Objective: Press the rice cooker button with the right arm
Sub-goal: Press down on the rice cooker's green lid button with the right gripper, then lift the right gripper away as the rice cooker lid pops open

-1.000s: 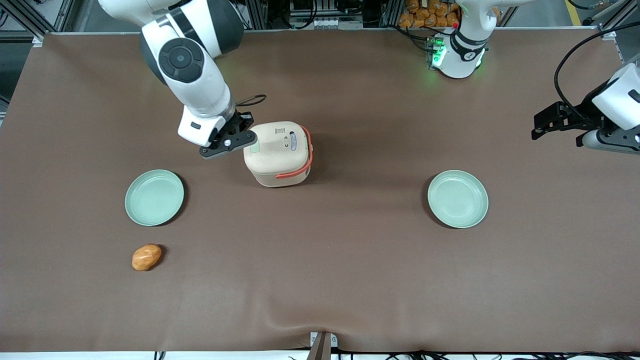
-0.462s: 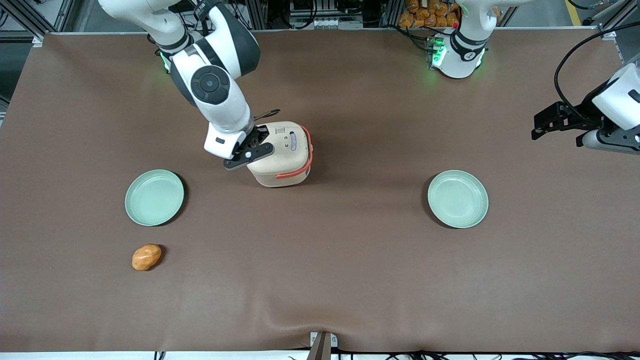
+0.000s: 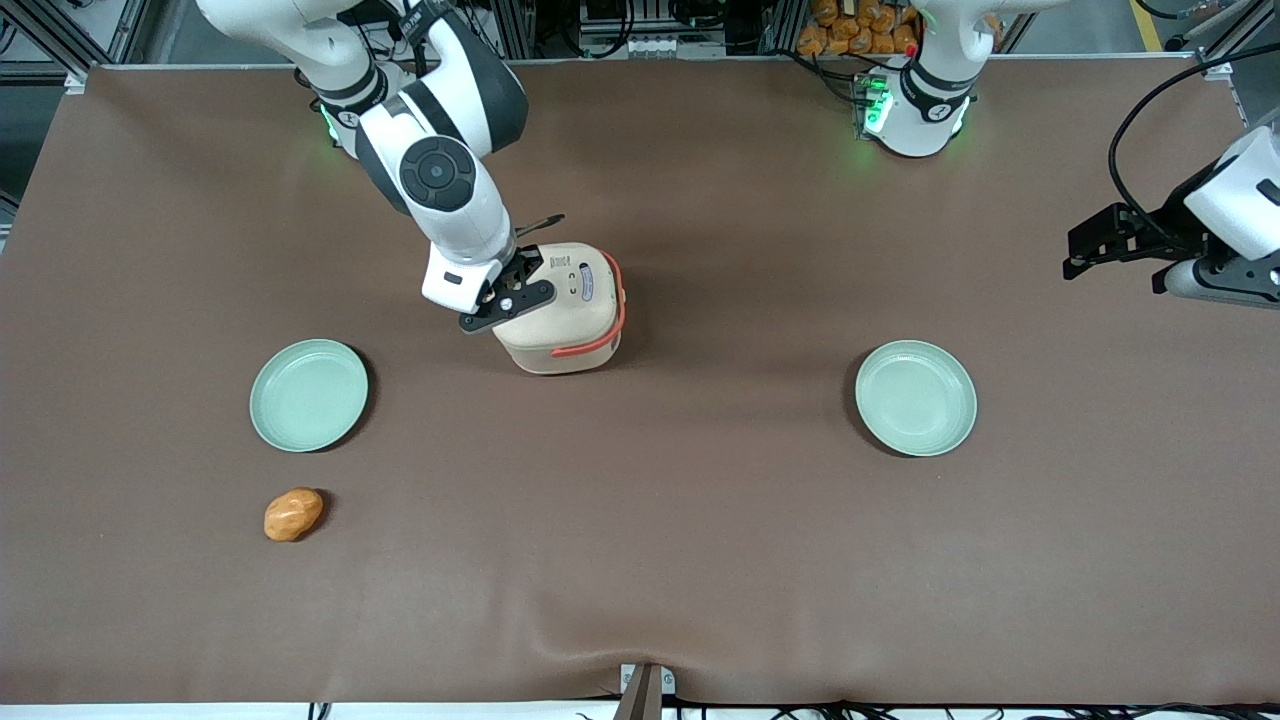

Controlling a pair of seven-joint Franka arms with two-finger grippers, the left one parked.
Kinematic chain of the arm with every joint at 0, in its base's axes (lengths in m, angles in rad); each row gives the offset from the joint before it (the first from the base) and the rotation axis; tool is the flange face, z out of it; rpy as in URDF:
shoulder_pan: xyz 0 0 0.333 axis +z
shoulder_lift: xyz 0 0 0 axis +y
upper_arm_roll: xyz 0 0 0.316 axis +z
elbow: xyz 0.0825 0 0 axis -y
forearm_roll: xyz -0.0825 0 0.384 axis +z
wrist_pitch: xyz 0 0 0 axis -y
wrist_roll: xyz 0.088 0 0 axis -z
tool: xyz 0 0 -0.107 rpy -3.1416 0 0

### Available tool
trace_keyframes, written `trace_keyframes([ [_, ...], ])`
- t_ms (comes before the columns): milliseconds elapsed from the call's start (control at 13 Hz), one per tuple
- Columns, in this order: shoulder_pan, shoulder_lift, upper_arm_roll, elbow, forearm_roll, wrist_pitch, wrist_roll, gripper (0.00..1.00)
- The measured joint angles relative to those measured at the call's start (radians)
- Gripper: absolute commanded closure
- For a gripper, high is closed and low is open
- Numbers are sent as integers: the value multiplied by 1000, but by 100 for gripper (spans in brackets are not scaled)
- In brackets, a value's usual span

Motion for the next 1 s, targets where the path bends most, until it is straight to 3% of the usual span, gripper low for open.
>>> trace_keyframes([
  [1000, -23, -19, 1, -31, 19, 28, 67, 100],
])
